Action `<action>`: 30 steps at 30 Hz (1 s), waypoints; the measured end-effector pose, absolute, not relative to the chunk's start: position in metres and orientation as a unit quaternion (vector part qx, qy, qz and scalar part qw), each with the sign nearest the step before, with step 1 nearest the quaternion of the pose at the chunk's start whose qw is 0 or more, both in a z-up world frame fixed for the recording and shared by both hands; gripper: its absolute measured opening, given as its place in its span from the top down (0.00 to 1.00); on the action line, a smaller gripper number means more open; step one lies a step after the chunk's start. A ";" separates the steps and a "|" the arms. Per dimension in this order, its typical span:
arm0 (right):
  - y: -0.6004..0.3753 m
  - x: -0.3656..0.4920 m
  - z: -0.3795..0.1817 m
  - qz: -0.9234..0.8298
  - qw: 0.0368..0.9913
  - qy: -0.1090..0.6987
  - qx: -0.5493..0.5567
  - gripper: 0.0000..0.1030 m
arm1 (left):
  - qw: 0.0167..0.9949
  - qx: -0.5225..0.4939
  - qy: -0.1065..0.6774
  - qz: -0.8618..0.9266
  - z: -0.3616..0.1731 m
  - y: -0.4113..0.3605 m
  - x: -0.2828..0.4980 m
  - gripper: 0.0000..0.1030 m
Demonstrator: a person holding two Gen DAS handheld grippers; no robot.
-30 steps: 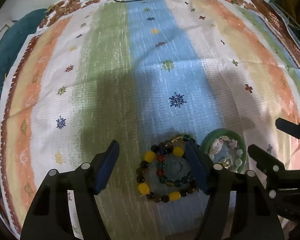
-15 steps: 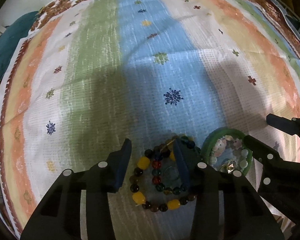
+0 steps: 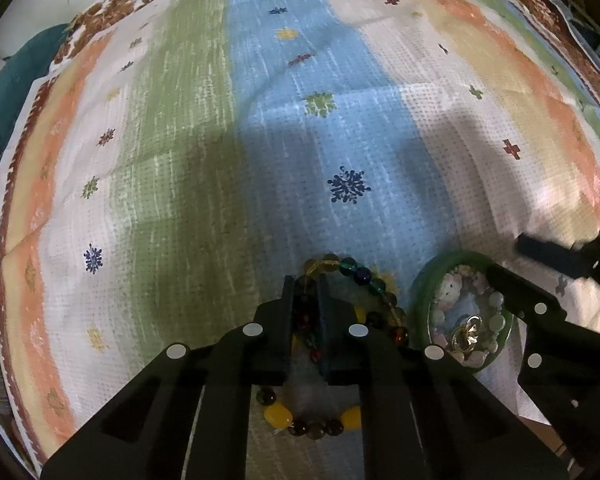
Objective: Organize jewelry
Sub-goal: 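Grasp the multicolour bead bracelet with the left gripper while the right gripper grasps the green jade bangle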
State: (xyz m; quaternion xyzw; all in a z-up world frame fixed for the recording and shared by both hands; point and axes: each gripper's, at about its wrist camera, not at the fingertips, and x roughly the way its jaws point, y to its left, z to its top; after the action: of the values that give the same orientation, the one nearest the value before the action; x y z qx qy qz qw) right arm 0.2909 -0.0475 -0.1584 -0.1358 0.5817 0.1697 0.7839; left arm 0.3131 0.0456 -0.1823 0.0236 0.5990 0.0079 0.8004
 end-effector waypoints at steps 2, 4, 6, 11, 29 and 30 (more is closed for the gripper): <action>-0.047 0.291 -0.159 0.180 0.781 0.585 -0.124 0.90 | 0.801 0.021 0.598 0.012 -0.180 0.047 0.313 0.91; -0.046 0.290 -0.160 0.183 0.781 0.583 -0.126 0.92 | 0.804 0.017 0.594 0.014 -0.176 0.049 0.311 0.91; -0.047 0.290 -0.161 0.183 0.782 0.581 -0.129 0.93 | 0.806 0.011 0.591 0.015 -0.172 0.052 0.310 0.91; -0.050 0.291 -0.161 0.183 0.782 0.585 -0.115 0.93 | 0.814 0.004 0.581 0.013 -0.162 0.052 0.307 0.91; -0.061 0.286 -0.130 0.181 0.795 0.572 -0.087 0.93 | 0.832 -0.010 0.555 0.004 -0.129 0.051 0.292 0.91; -0.061 0.286 -0.129 0.182 0.796 0.571 -0.086 0.93 | 0.833 -0.012 0.553 0.005 -0.126 0.051 0.291 0.91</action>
State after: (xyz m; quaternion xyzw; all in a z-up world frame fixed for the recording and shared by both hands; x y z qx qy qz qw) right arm 0.2859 -0.0609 -0.1288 -0.0862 0.5707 0.1818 0.7962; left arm 0.2909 0.0511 -0.1260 -0.0122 0.5527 0.0048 0.8333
